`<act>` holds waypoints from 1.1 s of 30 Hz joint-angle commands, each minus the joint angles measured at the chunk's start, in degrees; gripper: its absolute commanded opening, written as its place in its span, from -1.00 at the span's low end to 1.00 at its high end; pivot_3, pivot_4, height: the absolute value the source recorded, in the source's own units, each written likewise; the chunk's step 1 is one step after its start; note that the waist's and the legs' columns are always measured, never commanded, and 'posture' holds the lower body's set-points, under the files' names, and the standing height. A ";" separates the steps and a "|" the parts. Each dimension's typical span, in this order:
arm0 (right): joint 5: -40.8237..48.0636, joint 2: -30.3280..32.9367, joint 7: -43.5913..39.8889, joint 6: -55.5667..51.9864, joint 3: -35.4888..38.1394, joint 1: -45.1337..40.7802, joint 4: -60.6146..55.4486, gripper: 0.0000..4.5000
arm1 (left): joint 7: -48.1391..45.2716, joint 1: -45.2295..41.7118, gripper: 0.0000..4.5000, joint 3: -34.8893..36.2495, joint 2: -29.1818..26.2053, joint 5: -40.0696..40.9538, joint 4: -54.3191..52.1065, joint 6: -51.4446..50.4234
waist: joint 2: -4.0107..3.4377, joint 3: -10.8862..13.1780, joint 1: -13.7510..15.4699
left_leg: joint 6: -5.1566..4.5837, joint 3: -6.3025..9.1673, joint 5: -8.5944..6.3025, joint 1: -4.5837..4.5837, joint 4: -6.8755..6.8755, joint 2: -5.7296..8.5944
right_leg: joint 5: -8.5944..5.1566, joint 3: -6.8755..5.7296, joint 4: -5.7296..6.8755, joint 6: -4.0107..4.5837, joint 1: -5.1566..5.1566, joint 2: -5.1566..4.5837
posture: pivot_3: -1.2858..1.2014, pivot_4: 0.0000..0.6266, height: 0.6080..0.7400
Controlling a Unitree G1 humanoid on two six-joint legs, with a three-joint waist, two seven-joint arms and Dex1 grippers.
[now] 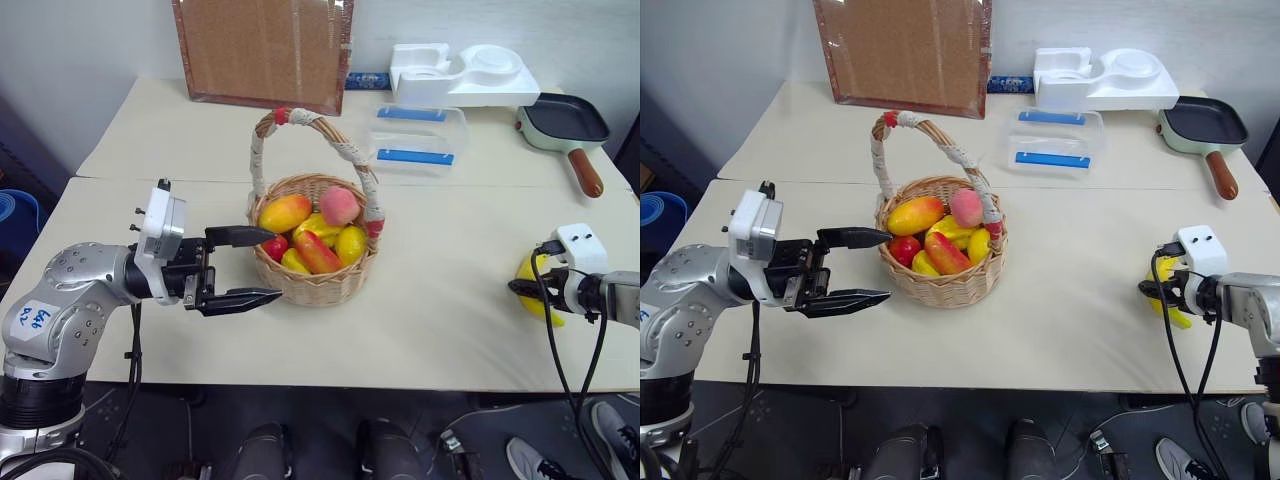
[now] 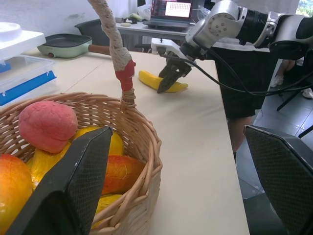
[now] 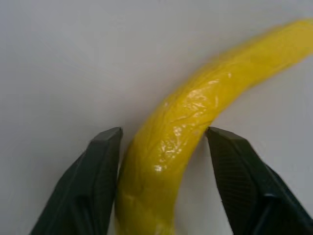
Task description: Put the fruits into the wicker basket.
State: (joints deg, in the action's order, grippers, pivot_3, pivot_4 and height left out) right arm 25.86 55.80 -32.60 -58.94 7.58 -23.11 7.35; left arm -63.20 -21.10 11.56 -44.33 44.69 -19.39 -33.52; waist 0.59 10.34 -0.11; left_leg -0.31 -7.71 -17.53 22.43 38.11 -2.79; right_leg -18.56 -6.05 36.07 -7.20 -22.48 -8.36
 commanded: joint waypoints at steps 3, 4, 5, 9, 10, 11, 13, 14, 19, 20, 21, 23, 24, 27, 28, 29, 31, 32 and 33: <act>2.97 0.06 -14.40 14.58 3.69 -1.53 -3.03 -0.60 | 1.15 0.99 1.00 5.01 -2.09 1.91 -0.56 -0.38 | -0.02 0.00 -0.24 | 0.00 -0.02 0.00 -0.01 -0.06 -0.02 | 0.00 0.04 0.01 0.00 -0.06 0.02 | 0.03 -0.52 1.00; 3.58 0.30 -16.61 16.07 3.81 -2.00 -3.96 -0.62 | 1.50 1.48 1.00 5.77 -2.21 2.29 -0.51 -0.70 | -0.01 0.00 -0.21 | 0.00 -0.02 0.00 -0.04 -0.08 -0.04 | 0.00 0.04 0.01 0.00 -0.06 0.03 | 0.03 -0.52 1.00; 5.56 0.45 -20.09 17.28 4.14 -3.20 -6.24 -0.62 | 2.07 2.43 1.00 7.13 -2.26 2.69 -0.34 -0.95 | -0.02 0.00 -0.19 | 0.01 -0.03 0.00 -0.03 -0.08 -0.04 | 0.00 0.04 0.01 0.00 -0.05 0.03 | 0.03 -0.52 1.00; 16.77 6.82 -33.69 6.64 1.24 -5.25 -19.35 -0.62 | 2.38 7.87 1.00 11.50 -3.21 3.55 0.13 -1.94 | -0.10 0.06 -0.30 | 0.01 0.14 0.00 -0.04 -0.09 -0.08 | 0.00 0.07 0.04 0.00 -0.11 0.03 | 0.03 -0.52 1.00; 18.62 9.09 -36.13 3.79 0.12 -4.84 -21.69 -0.62 | 2.27 8.83 1.00 11.89 -3.46 3.59 0.07 -2.11 | -0.10 0.06 -0.18 | 0.01 0.21 0.00 -0.03 -0.10 -0.10 | 0.00 0.02 0.07 0.00 -0.10 0.04 | 0.03 -0.52 1.00; 20.14 11.87 -39.43 2.15 -1.30 -3.92 -24.77 -0.62 | 2.11 9.87 1.00 12.29 -3.66 3.55 0.14 -2.25 | -0.09 0.06 0.04 | 0.04 0.25 -0.03 -0.02 -0.10 -0.11 | 0.00 -0.01 0.04 0.00 -0.10 0.03 | 0.03 -0.52 1.00; 21.97 14.55 -42.39 0.51 -2.83 -3.25 -27.96 -0.62 | 2.07 10.98 1.00 12.72 -3.90 3.68 0.39 -2.39 | 0.01 0.02 0.41 | 0.03 0.50 -0.08 0.00 -0.05 -0.10 | 0.00 -0.15 -0.06 0.01 0.06 0.02 | 0.03 -0.52 1.00; 23.39 15.26 -42.94 -1.22 -3.93 -3.80 -29.94 -0.62 | 1.88 11.84 1.00 12.96 -4.03 3.53 0.51 -2.25 | 0.05 0.01 0.42 | -0.01 0.54 -0.10 0.00 -0.04 -0.11 | 0.01 -0.15 -0.10 0.01 0.12 -0.03 | 0.03 -0.52 1.00; 27.19 10.79 -40.68 -3.82 -6.87 -9.51 -35.15 -0.62 | 2.12 12.98 1.00 13.55 -4.09 3.60 0.70 -2.11 | 0.06 0.01 -0.07 | -0.19 0.38 -0.19 0.02 0.05 -0.11 | 0.04 -0.04 -0.11 -0.06 0.09 -0.21 | 0.03 -0.52 1.00; 28.17 7.37 -38.27 -3.93 -7.38 -12.12 -35.49 -0.62 | 2.36 12.85 1.00 13.63 -3.99 3.64 0.77 -2.11 | 0.06 0.01 -0.27 | -0.17 0.37 -0.19 0.01 0.04 -0.11 | 0.04 -0.04 -0.08 -0.06 0.06 -0.20 | 0.03 -0.52 1.00; 28.79 5.00 -36.60 -4.22 -7.72 -13.98 -35.63 -0.62 | 2.55 12.71 1.00 13.67 -3.93 3.67 0.82 -2.14 | 0.06 0.01 -0.59 | -0.13 0.32 -0.19 -0.01 0.04 -0.09 | 0.05 -0.04 -0.08 -0.05 0.04 -0.15 | 0.03 -0.52 1.00; 30.85 -1.63 -31.53 -5.43 -8.23 -18.15 -35.61 -0.62 | 3.02 12.36 1.00 13.75 -3.69 3.85 0.73 -2.17 | 0.06 0.00 -0.81 | -0.01 0.30 -0.15 -0.02 0.00 -0.09 | 0.07 -0.09 -0.04 0.00 -0.02 -0.08 | 0.03 -0.52 1.00; 31.11 -5.18 -28.41 -5.99 -8.85 -20.16 -35.33 -0.62 | 3.24 12.23 1.00 13.80 -3.59 3.92 0.69 -2.15 | 0.06 0.00 -0.94 | 0.01 0.31 -0.14 -0.02 -0.03 -0.10 | 0.07 -0.09 0.00 0.01 -0.04 -0.08 | 0.03 -0.52 1.00; 28.83 -13.29 -21.21 -7.14 -11.98 -24.86 -33.83 -0.62 | 3.70 12.15 1.00 13.85 -3.53 4.07 0.57 -2.20 | 0.06 0.00 -1.39 | 0.05 0.31 -0.11 0.03 -0.05 -0.09 | 0.07 -0.10 0.06 0.01 -0.12 -0.08 | 0.03 -0.52 1.00; 27.46 -15.81 -18.66 -7.32 -13.30 -26.28 -32.91 -0.62 | 3.92 12.33 1.00 13.99 -3.52 4.19 0.34 -2.26 | 0.06 0.00 -1.43 | 0.05 0.32 -0.11 0.04 -0.05 -0.09 | 0.07 -0.10 0.13 0.01 -0.11 -0.08 | 0.03 -0.52 1.00; 26.29 -18.04 -16.27 -7.66 -14.42 -27.55 -31.92 -0.62 | 4.09 12.54 1.00 14.17 -3.55 4.35 0.13 -2.34 | 0.06 0.00 -1.45 | 0.04 0.31 -0.12 0.08 -0.04 -0.06 | 0.07 -0.10 0.33 0.01 -0.14 -0.09 | 0.03 -0.52 1.00; 22.29 -22.16 -10.76 -7.76 -16.90 -29.73 -29.66 -0.62 | 4.46 13.02 1.00 14.70 -3.62 4.70 -0.16 -2.53 | 0.06 0.00 -1.49 | 0.02 0.31 -0.13 0.10 0.00 -0.04 | 0.07 -0.09 0.37 0.01 -0.15 -0.12 | 0.03 -0.52 1.00; 19.73 -23.78 -7.65 -7.63 -17.97 -30.47 -28.69 -0.62 | 4.59 13.28 1.00 14.88 -3.66 4.79 -0.33 -2.58 | 0.06 0.00 -1.51 | 0.01 0.30 -0.13 0.12 0.00 -0.03 | 0.07 -0.09 0.37 0.01 -0.17 -0.12 | 0.03 -0.52 1.00; 16.74 -25.55 -4.41 -7.11 -19.26 -31.10 -27.50 -0.62 | 4.79 13.52 1.00 15.04 -3.65 4.93 -0.55 -2.65 | 0.06 0.00 -1.53 | 0.01 0.31 -0.13 0.11 0.00 -0.04 | 0.07 -0.09 0.40 0.01 -0.17 -0.11 | 0.03 -0.52 1.00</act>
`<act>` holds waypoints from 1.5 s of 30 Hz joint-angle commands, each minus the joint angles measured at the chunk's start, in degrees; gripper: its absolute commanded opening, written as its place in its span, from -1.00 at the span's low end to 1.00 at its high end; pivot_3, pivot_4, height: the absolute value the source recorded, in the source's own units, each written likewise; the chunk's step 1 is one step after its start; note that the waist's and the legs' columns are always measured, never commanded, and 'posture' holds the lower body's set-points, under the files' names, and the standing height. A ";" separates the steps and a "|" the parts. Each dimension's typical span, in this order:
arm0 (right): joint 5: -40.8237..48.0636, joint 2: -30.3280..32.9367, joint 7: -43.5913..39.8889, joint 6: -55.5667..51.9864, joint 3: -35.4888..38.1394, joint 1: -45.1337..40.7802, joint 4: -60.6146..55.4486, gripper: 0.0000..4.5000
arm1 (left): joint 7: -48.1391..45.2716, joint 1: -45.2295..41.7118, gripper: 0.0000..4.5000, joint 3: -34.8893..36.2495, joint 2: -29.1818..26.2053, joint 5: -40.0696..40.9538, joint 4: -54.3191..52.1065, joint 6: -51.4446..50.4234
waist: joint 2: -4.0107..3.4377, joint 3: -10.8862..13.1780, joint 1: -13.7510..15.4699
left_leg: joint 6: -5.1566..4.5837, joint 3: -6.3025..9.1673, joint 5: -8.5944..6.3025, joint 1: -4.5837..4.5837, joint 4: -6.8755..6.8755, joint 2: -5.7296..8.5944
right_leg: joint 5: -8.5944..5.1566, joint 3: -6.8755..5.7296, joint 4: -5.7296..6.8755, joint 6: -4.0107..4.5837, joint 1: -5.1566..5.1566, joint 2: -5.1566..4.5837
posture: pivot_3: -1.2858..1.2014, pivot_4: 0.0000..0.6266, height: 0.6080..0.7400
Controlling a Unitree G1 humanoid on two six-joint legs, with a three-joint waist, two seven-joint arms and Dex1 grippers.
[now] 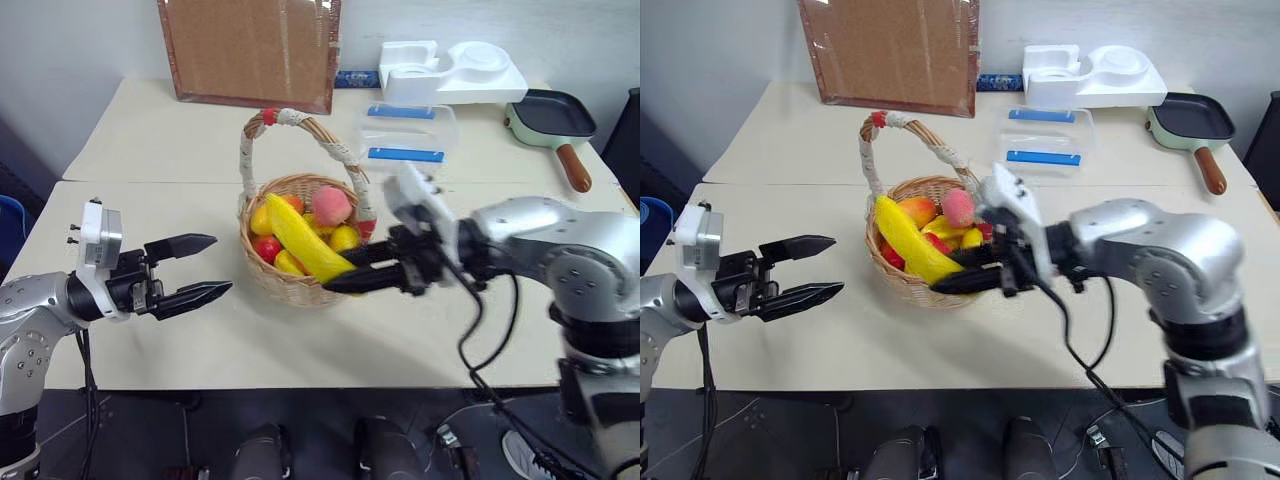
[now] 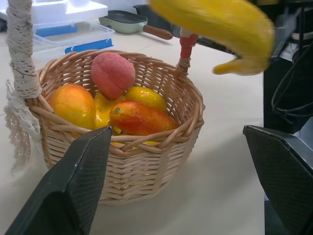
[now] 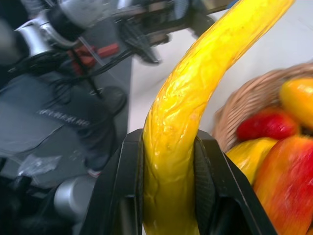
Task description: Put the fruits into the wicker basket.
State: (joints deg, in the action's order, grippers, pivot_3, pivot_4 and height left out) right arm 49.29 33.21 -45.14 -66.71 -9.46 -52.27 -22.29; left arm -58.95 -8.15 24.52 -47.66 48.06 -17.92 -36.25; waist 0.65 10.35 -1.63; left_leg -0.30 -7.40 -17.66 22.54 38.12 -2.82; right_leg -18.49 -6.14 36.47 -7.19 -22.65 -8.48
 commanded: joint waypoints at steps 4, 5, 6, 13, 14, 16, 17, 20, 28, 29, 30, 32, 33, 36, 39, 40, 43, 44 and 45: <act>-13.64 -7.00 13.36 3.26 -5.99 -2.31 3.16 -0.46 | 1.29 0.93 1.00 2.30 -0.34 2.10 -2.81 -0.23 | 0.00 0.00 0.05 | 0.00 0.01 0.00 0.06 0.02 0.02 | 0.00 0.00 0.04 0.00 -0.05 0.00 | 0.03 -0.52 1.00; -13.98 -7.76 13.66 3.59 -5.92 -1.98 2.73 -0.29 | 1.46 0.97 1.00 2.39 -0.43 2.29 -3.00 -0.34 | 0.00 0.00 0.03 | 0.00 0.01 0.00 0.11 0.02 0.03 | 0.00 0.00 0.03 0.00 -0.09 0.00 | 0.03 -0.52 1.00; -14.21 -8.05 13.39 3.81 -5.95 -1.71 2.17 -0.18 | 1.64 0.98 1.00 2.47 -0.50 2.47 -3.16 -0.45 | 0.00 0.00 0.00 | -0.01 0.01 0.01 0.22 0.04 0.03 | 0.00 0.00 0.03 0.00 -0.19 0.00 | 0.03 -0.52 1.00; -13.26 -5.78 2.36 14.97 -3.49 2.55 -2.55 0.92 | 1.93 1.13 1.00 2.46 -0.82 3.00 -3.34 -0.56 | 0.02 -0.01 -0.01 | -0.01 -0.02 0.03 0.62 0.07 0.03 | 0.00 -0.01 0.12 -0.01 -0.66 0.03 | 0.03 -0.52 1.00; -11.63 -4.21 -0.75 16.60 -1.60 4.85 -4.03 1.00 | 1.76 0.83 1.00 2.31 -0.91 2.91 -3.03 -0.45 | 0.02 -0.01 0.01 | -0.02 -0.02 0.03 0.62 0.07 0.03 | 0.00 -0.01 0.13 -0.01 -0.66 0.04 | 0.03 -0.52 1.00; -7.82 -1.27 -5.41 17.43 2.22 9.37 -5.88 1.00 | 1.38 0.29 1.00 1.93 -1.03 2.67 -2.50 -0.15 | 0.05 -0.03 0.29 | -0.02 0.01 0.03 0.62 0.06 0.04 | 0.01 -0.02 0.11 -0.01 -0.65 0.04 | 0.03 -0.52 1.00; -6.18 0.76 -8.83 18.25 3.55 11.68 -6.69 1.00 | 1.18 0.12 1.00 1.76 -1.06 2.52 -2.32 0.01 | 0.06 -0.03 0.36 | -0.02 0.04 0.03 0.64 0.06 0.05 | 0.01 -0.04 0.10 -0.01 -0.63 0.04 | 0.03 -0.52 1.00; -2.90 6.56 -18.68 23.70 9.54 21.78 -8.53 1.00 | 0.51 -0.36 1.00 1.42 -1.31 2.24 -1.85 0.43 | 0.08 -0.04 0.56 | -0.07 0.03 0.02 0.65 0.08 0.07 | 0.03 -0.03 -0.01 -0.06 -0.58 0.04 | 0.03 -0.52 1.00; -13.98 8.94 -21.74 44.39 19.41 29.11 11.55 1.00 | -1.00 -1.78 1.00 1.68 -1.93 3.73 -1.97 -0.13 | 0.10 -0.04 -0.01 | -0.07 -0.11 0.18 0.44 0.14 0.04 | 0.04 0.05 0.03 -0.06 -0.50 0.06 | 0.03 -0.52 1.00; -15.01 7.98 -22.74 46.24 18.25 25.46 15.92 1.00 | -1.09 -1.95 1.00 1.44 -2.14 4.95 -2.55 -1.34 | 0.10 -0.04 -0.17 | -0.07 -0.10 0.18 0.41 0.14 0.03 | 0.04 0.05 0.03 -0.06 -0.50 0.06 | 0.03 -0.52 1.00; -15.71 7.27 -23.66 47.56 17.38 22.78 19.17 1.00 | -1.10 -2.10 1.00 1.24 -2.30 5.85 -2.99 -2.25 | 0.08 -0.03 -0.42 | -0.05 -0.13 0.19 0.38 0.12 0.03 | 0.04 0.09 0.05 -0.06 -0.50 0.06 | 0.03 -0.52 1.00; -18.34 4.95 -26.83 50.83 13.93 16.20 26.93 1.00 | -0.18 -2.98 1.00 0.56 -2.08 6.55 -3.80 -3.05 | 0.08 -0.02 -0.55 | -0.01 -0.22 0.22 0.34 0.10 0.00 | 0.04 0.16 0.12 -0.05 -0.57 0.06 | 0.03 -0.52 1.00; -19.35 3.89 -28.21 52.13 12.63 13.80 29.99 1.00 | 0.26 -3.42 1.00 0.34 -1.81 6.47 -3.98 -2.89 | 0.08 -0.02 -0.57 | 0.00 -0.20 0.22 0.33 0.07 0.00 | 0.04 0.15 0.18 -0.05 -0.58 0.06 | 0.03 -0.52 1.00; -21.94 -0.05 -31.95 55.95 9.32 6.40 39.28 1.00 | 1.10 -4.10 1.00 -0.01 -1.09 6.68 -4.29 -2.77 | 0.08 -0.02 -0.31 | 0.02 -0.16 0.23 0.33 0.02 -0.02 | 0.04 0.13 0.33 -0.05 -0.59 0.10 | 0.03 -0.52 1.00; -21.95 -3.14 -36.44 54.33 6.71 0.72 43.80 0.83 | 1.62 -3.58 1.00 -0.12 -0.74 6.98 -5.20 -2.90 | 0.07 -0.02 -0.27 | 0.02 -0.17 0.23 0.47 0.07 0.00 | 0.04 0.13 0.31 -0.05 -0.68 0.08 | 0.03 -0.52 1.00; -21.98 -3.63 -37.60 52.98 5.76 -0.35 44.03 0.75 | 1.79 -3.18 1.00 0.07 -0.71 7.18 -5.58 -3.04 | 0.07 -0.02 -0.24 | 0.02 -0.16 0.23 0.53 0.09 0.00 | 0.04 0.13 0.32 -0.05 -0.73 0.07 | 0.03 -0.52 1.00; -22.06 -4.57 -40.52 50.79 4.01 -2.01 44.24 0.28 | 2.19 -1.95 1.00 0.68 -0.70 7.65 -6.42 -3.27 | 0.07 -0.02 0.07 | 0.02 -0.06 0.23 0.58 0.10 0.00 | 0.04 0.08 0.36 -0.05 -0.75 0.07 | 0.03 -0.52 1.00; -21.85 -5.11 -40.44 50.68 4.41 -2.44 44.77 0.12 | 2.32 -1.43 1.00 0.94 -0.59 7.54 -6.68 -2.99 | 0.07 -0.02 0.11 | 0.02 -0.03 0.23 0.59 0.11 0.01 | 0.04 0.06 0.36 -0.05 -0.74 0.06 | 0.03 -0.52 1.00; -21.71 -5.48 -40.01 50.65 4.94 -2.76 45.25 -0.03 | 2.47 -1.08 1.00 1.11 -0.45 7.39 -6.86 -2.62 | 0.07 -0.02 0.09 | 0.02 0.00 0.23 0.61 0.16 0.01 | 0.04 0.03 0.37 -0.05 -0.72 0.06 | 0.03 -0.52 1.00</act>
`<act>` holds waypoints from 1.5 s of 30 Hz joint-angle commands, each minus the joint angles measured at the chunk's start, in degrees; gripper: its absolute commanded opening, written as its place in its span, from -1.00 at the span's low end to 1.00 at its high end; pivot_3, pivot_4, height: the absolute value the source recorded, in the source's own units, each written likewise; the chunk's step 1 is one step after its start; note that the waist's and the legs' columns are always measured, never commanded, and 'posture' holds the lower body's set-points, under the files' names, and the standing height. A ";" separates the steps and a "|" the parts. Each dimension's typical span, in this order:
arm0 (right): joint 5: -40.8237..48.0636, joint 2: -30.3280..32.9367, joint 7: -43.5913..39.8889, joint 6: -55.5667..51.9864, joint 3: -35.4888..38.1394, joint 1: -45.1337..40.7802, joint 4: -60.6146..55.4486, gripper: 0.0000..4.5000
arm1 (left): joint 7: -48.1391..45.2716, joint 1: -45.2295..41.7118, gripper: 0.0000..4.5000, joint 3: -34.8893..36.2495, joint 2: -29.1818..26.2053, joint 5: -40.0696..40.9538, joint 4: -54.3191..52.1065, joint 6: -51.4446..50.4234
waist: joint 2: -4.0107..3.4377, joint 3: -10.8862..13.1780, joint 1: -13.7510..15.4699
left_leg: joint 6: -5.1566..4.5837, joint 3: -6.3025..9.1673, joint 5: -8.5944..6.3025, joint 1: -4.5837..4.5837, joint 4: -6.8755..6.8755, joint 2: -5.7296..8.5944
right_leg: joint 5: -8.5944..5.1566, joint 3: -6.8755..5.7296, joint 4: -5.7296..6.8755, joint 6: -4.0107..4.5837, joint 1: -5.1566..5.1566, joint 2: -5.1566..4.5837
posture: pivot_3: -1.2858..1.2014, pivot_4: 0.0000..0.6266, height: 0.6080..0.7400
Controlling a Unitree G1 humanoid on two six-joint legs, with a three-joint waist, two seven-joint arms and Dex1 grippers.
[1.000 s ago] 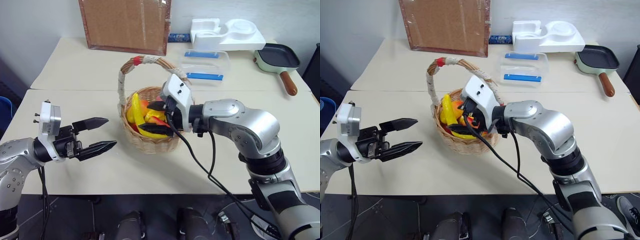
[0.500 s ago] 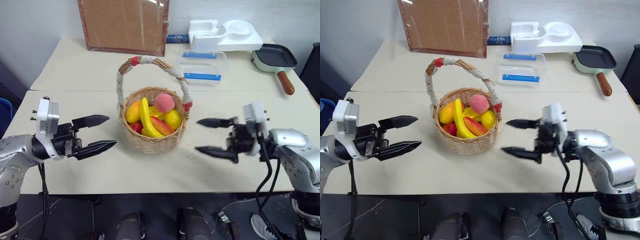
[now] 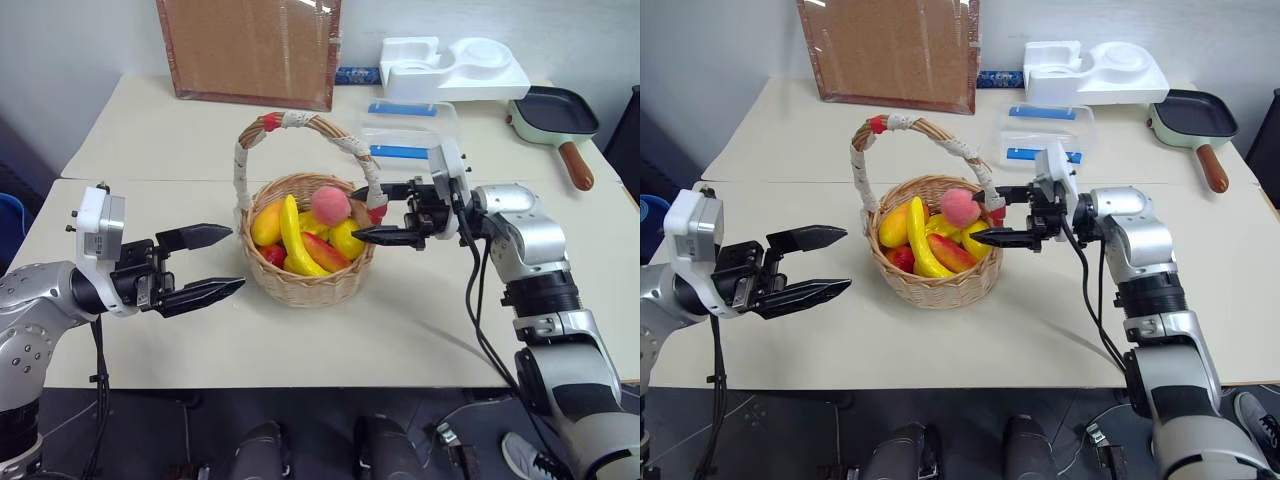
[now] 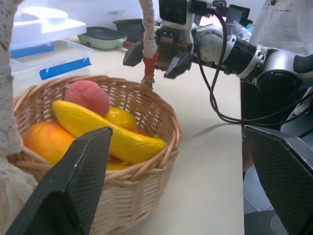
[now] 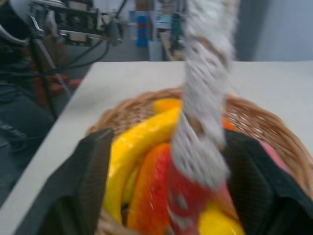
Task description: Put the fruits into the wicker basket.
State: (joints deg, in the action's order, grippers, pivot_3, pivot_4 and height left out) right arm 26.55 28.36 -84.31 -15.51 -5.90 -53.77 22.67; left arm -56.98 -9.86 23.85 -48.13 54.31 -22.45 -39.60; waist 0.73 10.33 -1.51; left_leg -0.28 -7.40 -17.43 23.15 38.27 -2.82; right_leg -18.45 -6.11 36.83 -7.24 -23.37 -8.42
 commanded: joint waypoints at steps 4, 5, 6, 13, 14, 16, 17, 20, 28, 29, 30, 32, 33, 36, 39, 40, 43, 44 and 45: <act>2.16 1.05 -0.92 -3.75 2.88 -0.19 -1.03 -0.63 | 1.15 1.27 1.00 1.95 0.35 1.39 -2.79 1.18 | 0.00 0.00 -0.09 | 0.00 -0.01 0.00 0.00 0.03 0.01 | 0.00 0.00 0.03 0.00 0.01 -0.02 | 0.03 -0.52 1.00; 2.41 2.13 -1.01 -4.69 3.27 0.97 -2.28 -0.81 | 1.14 1.50 1.00 1.92 0.42 1.45 -2.86 1.23 | 0.00 0.00 -0.03 | 0.00 -0.01 0.00 0.00 0.03 0.01 | 0.00 0.00 0.03 0.00 0.01 -0.02 | 0.03 -0.52 1.00; 2.61 3.13 -0.62 -5.18 3.87 2.27 -3.67 -0.91 | 1.10 1.59 1.00 1.80 0.52 1.38 -2.82 1.36 | 0.00 0.00 0.03 | 0.00 0.00 0.00 0.00 0.02 0.02 | 0.00 0.00 0.03 0.00 0.01 -0.02 | 0.03 -0.52 1.00; 7.07 10.18 10.65 -10.61 15.97 13.12 -17.68 -0.90 | -0.64 -2.86 1.00 -2.70 1.54 -0.56 0.59 3.08 | 0.00 0.00 0.51 | -0.01 0.00 0.00 0.03 0.04 0.05 | 0.00 -0.03 0.02 0.00 0.01 -0.05 | 0.03 -0.52 1.00; 7.97 10.98 13.62 -11.24 19.12 14.72 -19.73 -0.90 | -1.01 -3.90 1.00 -3.59 1.78 -1.04 1.45 3.43 | 0.00 0.00 0.86 | -0.01 0.01 0.00 0.02 0.06 0.05 | 0.00 -0.04 0.05 0.00 0.02 -0.05 | 0.03 -0.52 1.00; 9.77 13.11 19.55 -13.68 25.82 18.15 -23.33 -0.90 | -1.97 -6.13 1.00 -5.48 2.31 -2.22 3.42 4.20 | 0.00 0.00 1.42 | -0.01 -0.03 0.00 0.03 0.10 0.06 | 0.00 -0.02 0.04 0.00 0.01 -0.04 | 0.03 -0.52 1.00; 10.07 14.20 21.21 -14.27 28.03 19.80 -24.50 -0.90 | -2.38 -6.94 1.00 -6.17 2.53 -2.63 4.16 4.53 | 0.00 0.00 1.56 | -0.01 -0.06 0.00 0.03 0.11 0.06 | 0.00 -0.01 0.03 0.00 0.01 -0.05 | 0.03 -0.52 1.00; 7.91 18.59 23.56 -12.54 33.79 25.09 -23.15 -0.90 | -3.83 -10.15 1.00 -8.84 3.37 -4.11 6.82 5.36 | 0.00 0.00 1.76 | -0.01 -0.24 0.00 0.03 0.08 0.08 | 0.00 -0.01 0.01 0.00 0.01 -0.04 | 0.03 -0.52 1.00; 1.84 21.59 29.54 -6.03 36.03 28.69 -8.57 -0.90 | -7.04 -15.00 1.00 -11.83 3.29 -6.15 10.84 5.85 | -0.01 0.00 0.56 | -0.02 -0.73 0.01 -0.11 0.02 0.00 | 0.00 0.10 0.02 0.00 0.00 0.03 | 0.03 -0.52 1.00; 0.91 21.45 30.97 -5.16 35.68 28.76 -6.84 -0.90 | -7.06 -15.16 1.00 -11.81 3.30 -6.24 10.85 5.83 | -0.01 0.00 0.51 | -0.02 -0.74 0.02 -0.11 0.02 0.01 | 0.00 0.12 0.02 0.00 0.00 0.03 | 0.03 -0.52 1.00; 0.50 21.28 32.11 -5.49 35.18 29.08 -5.83 -0.90 | -7.07 -15.14 1.00 -11.71 3.29 -6.24 10.75 5.80 | -0.01 0.00 0.41 | -0.02 -0.74 0.02 -0.12 0.02 0.01 | 0.00 0.12 0.03 0.00 0.00 0.03 | 0.03 -0.52 1.00; -0.11 20.22 34.85 -4.98 34.64 30.17 -5.78 -0.90 | -7.14 -14.93 1.00 -11.46 3.22 -6.45 10.80 5.98 | 0.00 0.00 0.23 | -0.02 -0.73 0.02 -0.12 0.03 0.00 | 0.00 0.12 0.03 0.00 0.02 0.02 | 0.03 -0.52 1.00; 0.28 19.19 35.58 -4.46 34.59 31.10 -7.22 -0.75 | -7.00 -14.70 1.00 -11.22 3.23 -6.51 10.75 6.03 | 0.01 -0.01 0.19 | -0.02 -0.71 0.02 -0.12 0.05 0.00 | 0.00 0.11 0.03 0.00 0.03 0.02 | 0.03 -0.52 1.00; 2.56 16.10 37.73 -4.98 34.73 33.62 -12.73 -0.35 | -6.52 -13.84 1.00 -10.61 3.31 -6.56 10.46 6.07 | 0.06 -0.04 0.17 | -0.02 -0.65 0.02 -0.15 0.07 -0.02 | 0.00 0.09 0.03 0.00 0.09 0.03 | 0.03 -0.52 1.00; 4.45 14.02 38.48 -5.51 35.23 36.16 -18.37 0.11 | -6.14 -12.63 1.00 -10.14 3.32 -6.33 9.82 5.93 | 0.02 -0.04 0.08 | -0.02 -0.67 0.02 -0.14 0.05 0.00 | 0.00 0.14 0.05 0.00 0.07 0.02 | 0.03 -0.52 1.00; 4.99 13.61 38.61 -5.39 35.60 36.63 -19.76 0.27 | -6.11 -12.27 1.00 -10.05 3.30 -6.33 9.72 5.92 | 0.02 -0.04 0.08 | -0.02 -0.67 0.02 -0.14 0.04 0.00 | 0.00 0.13 0.04 0.00 0.07 0.02 | 0.03 -0.52 1.00; 6.23 14.45 37.34 -3.18 37.93 38.15 -22.42 0.73 | -6.29 -11.47 1.00 -9.71 3.14 -6.58 10.12 6.02 | 0.02 -0.04 0.12 | -0.02 -0.66 0.02 -0.14 0.05 0.00 | 0.00 0.13 0.04 0.00 0.07 0.02 | 0.03 -0.52 1.00; 6.22 15.71 35.97 -2.15 39.34 39.42 -22.56 0.86 | -6.38 -11.11 1.00 -9.41 2.98 -6.73 10.50 6.13 | 0.02 -0.04 0.23 | -0.02 -0.66 0.02 -0.14 0.06 0.00 | 0.00 0.13 0.03 0.00 0.07 0.02 | 0.03 -0.52 1.00; 6.19 16.90 34.57 -1.56 40.58 40.84 -22.68 0.99 | -6.49 -10.72 1.00 -9.08 2.81 -6.98 10.99 6.35 | 0.02 -0.04 0.50 | -0.02 -0.66 0.02 -0.12 0.05 0.01 | 0.00 0.13 0.02 0.00 0.07 0.01 | 0.03 -0.52 1.00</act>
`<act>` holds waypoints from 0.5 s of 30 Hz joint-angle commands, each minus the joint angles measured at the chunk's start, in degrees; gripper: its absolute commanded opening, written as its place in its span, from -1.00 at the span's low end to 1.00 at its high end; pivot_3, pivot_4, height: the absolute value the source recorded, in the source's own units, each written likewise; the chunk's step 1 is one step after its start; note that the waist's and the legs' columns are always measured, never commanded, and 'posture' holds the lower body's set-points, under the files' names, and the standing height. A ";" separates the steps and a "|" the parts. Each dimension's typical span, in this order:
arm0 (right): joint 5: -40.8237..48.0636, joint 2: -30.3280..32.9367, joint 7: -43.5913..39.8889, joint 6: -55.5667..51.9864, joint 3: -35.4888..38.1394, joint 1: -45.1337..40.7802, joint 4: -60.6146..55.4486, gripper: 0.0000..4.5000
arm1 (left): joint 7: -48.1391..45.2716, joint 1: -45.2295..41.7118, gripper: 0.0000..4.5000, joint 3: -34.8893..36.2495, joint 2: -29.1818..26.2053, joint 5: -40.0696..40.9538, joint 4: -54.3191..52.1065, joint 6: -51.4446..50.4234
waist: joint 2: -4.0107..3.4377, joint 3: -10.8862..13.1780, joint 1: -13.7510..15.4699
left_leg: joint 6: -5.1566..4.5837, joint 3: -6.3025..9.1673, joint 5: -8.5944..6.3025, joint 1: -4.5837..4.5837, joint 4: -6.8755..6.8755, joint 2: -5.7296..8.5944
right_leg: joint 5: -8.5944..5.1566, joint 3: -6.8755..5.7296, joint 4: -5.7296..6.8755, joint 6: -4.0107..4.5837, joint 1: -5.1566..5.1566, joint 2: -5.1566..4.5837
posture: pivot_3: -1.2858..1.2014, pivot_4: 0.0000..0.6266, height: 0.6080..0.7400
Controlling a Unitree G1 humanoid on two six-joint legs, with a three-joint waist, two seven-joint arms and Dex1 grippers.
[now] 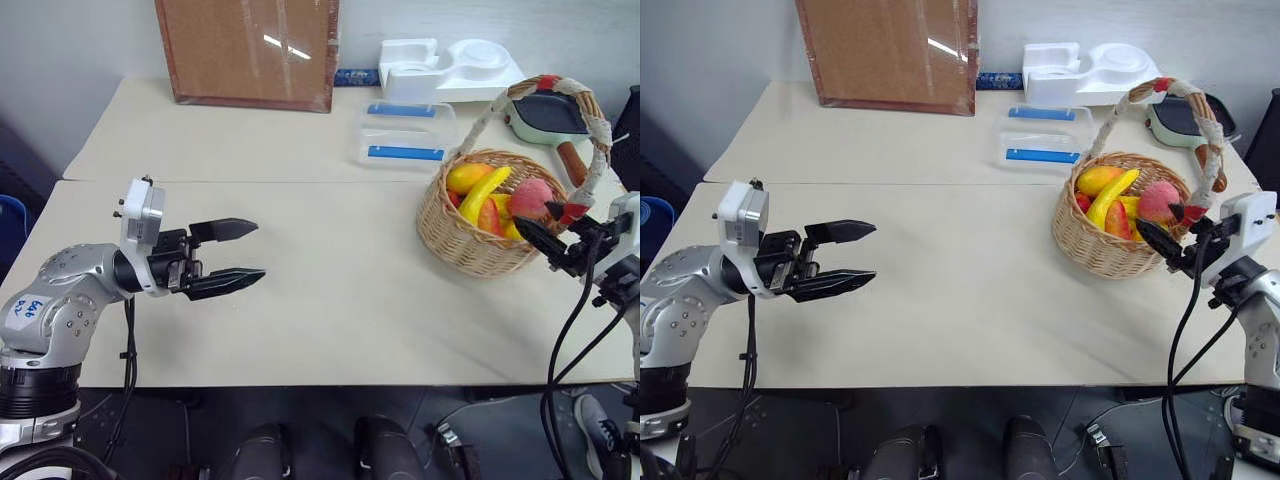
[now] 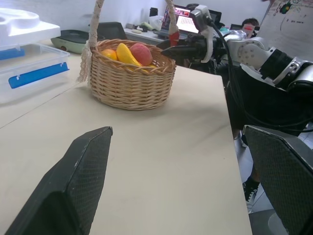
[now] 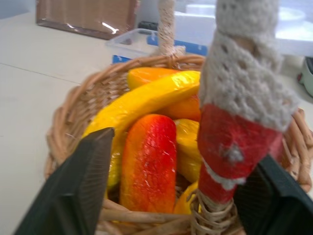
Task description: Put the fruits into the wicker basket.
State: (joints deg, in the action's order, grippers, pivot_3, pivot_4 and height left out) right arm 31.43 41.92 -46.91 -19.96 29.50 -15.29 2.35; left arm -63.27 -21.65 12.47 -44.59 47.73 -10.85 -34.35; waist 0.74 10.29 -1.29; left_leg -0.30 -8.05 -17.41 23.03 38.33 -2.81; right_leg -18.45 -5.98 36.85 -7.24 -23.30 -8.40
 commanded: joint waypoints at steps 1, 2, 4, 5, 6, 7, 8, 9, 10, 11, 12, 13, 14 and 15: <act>1.33 4.18 -3.79 3.34 5.98 3.38 -2.43 0.99 | -0.29 1.31 1.00 2.53 -0.85 -0.57 -0.24 1.27 | 0.00 0.00 0.66 | 0.00 0.01 0.00 0.00 -0.01 0.01 | 0.00 0.00 -0.01 0.00 0.00 -0.01 | 0.03 -0.52 1.00; 1.25 5.20 -5.30 4.12 6.79 4.88 -2.53 0.99 | -0.38 1.78 1.00 2.89 -0.98 -0.87 0.25 1.56 | 0.00 0.00 1.02 | -0.01 0.01 -0.01 0.00 -0.02 0.01 | 0.00 -0.01 -0.03 0.00 0.00 -0.01 | 0.03 -0.52 1.00; 1.13 7.55 -9.61 5.18 8.31 9.21 -3.28 0.99 | -1.11 4.15 1.00 3.73 -1.65 -2.91 1.49 3.64 | 0.00 0.00 1.34 | -0.02 -0.01 -0.01 0.00 -0.03 0.02 | 0.00 -0.01 -0.08 0.00 0.00 -0.01 | 0.03 -0.52 1.00; 1.02 8.73 -12.59 6.03 9.11 12.15 -3.76 0.99 | -1.72 5.96 1.00 4.14 -2.10 -4.48 2.26 5.41 | 0.00 0.00 1.32 | -0.03 -0.01 -0.02 0.00 -0.04 0.02 | 0.00 -0.02 -0.09 0.00 0.01 -0.01 | 0.03 -0.52 1.00; 1.76 9.20 -15.35 6.22 9.84 14.90 -4.69 0.99 | -2.49 8.30 1.00 4.31 -2.74 -6.90 3.16 7.96 | 0.00 0.00 1.30 | -0.03 -0.01 -0.02 -0.01 -0.04 0.01 | 0.00 -0.02 -0.11 0.00 0.01 0.01 | 0.03 -0.52 1.00; 3.00 8.84 -17.44 6.45 10.34 17.01 -5.68 0.99 | -3.14 10.83 1.00 3.96 -3.60 -9.93 3.99 10.89 | 0.00 0.00 1.30 | -0.03 -0.03 -0.02 -0.02 -0.05 0.01 | 0.00 -0.02 -0.19 0.00 0.01 0.01 | 0.03 -0.52 1.00; 3.93 8.56 -18.77 6.61 10.64 18.36 -6.33 0.99 | -3.60 12.51 1.00 3.65 -4.17 -12.06 4.59 13.02 | 0.01 0.00 1.19 | -0.03 -0.03 -0.02 -0.09 -0.09 0.01 | 0.00 -0.04 -0.36 0.00 0.08 0.01 | 0.03 -0.52 1.00; 2.81 8.12 -20.79 9.06 9.37 20.16 -6.31 0.99 | -3.69 15.32 1.00 3.87 -4.06 -14.33 5.28 16.06 | 0.00 0.00 1.01 | -0.03 -0.05 -0.02 -0.12 -0.10 0.00 | 0.00 -0.03 -0.42 0.00 0.09 0.02 | 0.03 -0.52 1.00; 2.13 6.97 -22.45 11.64 7.66 21.05 -6.13 0.99 | -3.61 18.00 1.00 4.50 -3.51 -15.07 5.41 17.56 | 0.00 0.00 0.92 | -0.03 -0.12 -0.02 -0.17 -0.14 0.00 | 0.00 0.02 -0.43 0.00 0.09 0.02 | 0.03 -0.52 1.00; 1.61 6.23 -23.58 13.50 6.44 21.55 -5.87 0.99 | -3.53 19.71 1.00 5.00 -3.02 -15.34 5.47 18.50 | 0.03 0.01 0.75 | -0.04 -0.19 -0.04 -0.33 -0.18 -0.02 | 0.00 0.04 -0.46 0.00 0.18 0.01 | 0.03 -0.52 1.00; 0.21 4.84 -24.63 16.42 4.02 22.02 -5.91 0.99 | -3.12 22.26 1.00 5.42 -2.36 -16.04 4.58 19.98 | 0.04 0.02 0.55 | -0.04 -0.21 -0.04 -0.53 -0.24 -0.03 | 0.00 0.02 -0.55 0.01 0.41 0.02 | 0.03 -0.52 1.00; -0.86 4.02 -27.21 19.88 1.37 22.02 -5.72 0.99 | -2.00 24.09 1.00 5.60 -1.61 -16.64 3.48 20.73 | 0.05 0.02 0.37 | -0.02 -0.19 -0.09 -0.80 -0.30 -0.07 | -0.01 -0.01 -0.68 0.02 0.73 0.03 | 0.03 -0.52 1.00; -1.71 3.60 -29.11 22.53 -0.47 22.00 -5.37 0.99 | -1.14 25.27 1.00 5.61 -1.09 -17.17 2.76 21.45 | 0.05 0.02 0.32 | 0.00 -0.15 -0.15 -0.93 -0.34 -0.13 | -0.02 -0.04 -0.78 0.04 0.89 0.04 | 0.03 -0.52 1.00; -1.91 3.16 -31.19 24.26 -2.53 22.15 -5.41 0.99 | 0.64 26.30 1.00 5.69 -0.30 -18.18 2.09 22.10 | 0.05 0.02 0.26 | -0.01 -0.08 -0.16 -0.92 -0.34 -0.13 | -0.02 -0.02 -0.78 0.04 0.88 0.03 | 0.03 -0.52 1.00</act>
State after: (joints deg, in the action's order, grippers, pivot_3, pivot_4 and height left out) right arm 30.12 45.12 -74.60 -0.20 28.80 6.93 -1.99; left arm -64.70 4.02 16.11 -45.19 30.81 -6.18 -14.39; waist 0.79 10.31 -1.03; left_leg -0.32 -7.93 -17.58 22.11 37.99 -2.94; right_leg -18.47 -5.97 36.07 -7.21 -22.45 -8.39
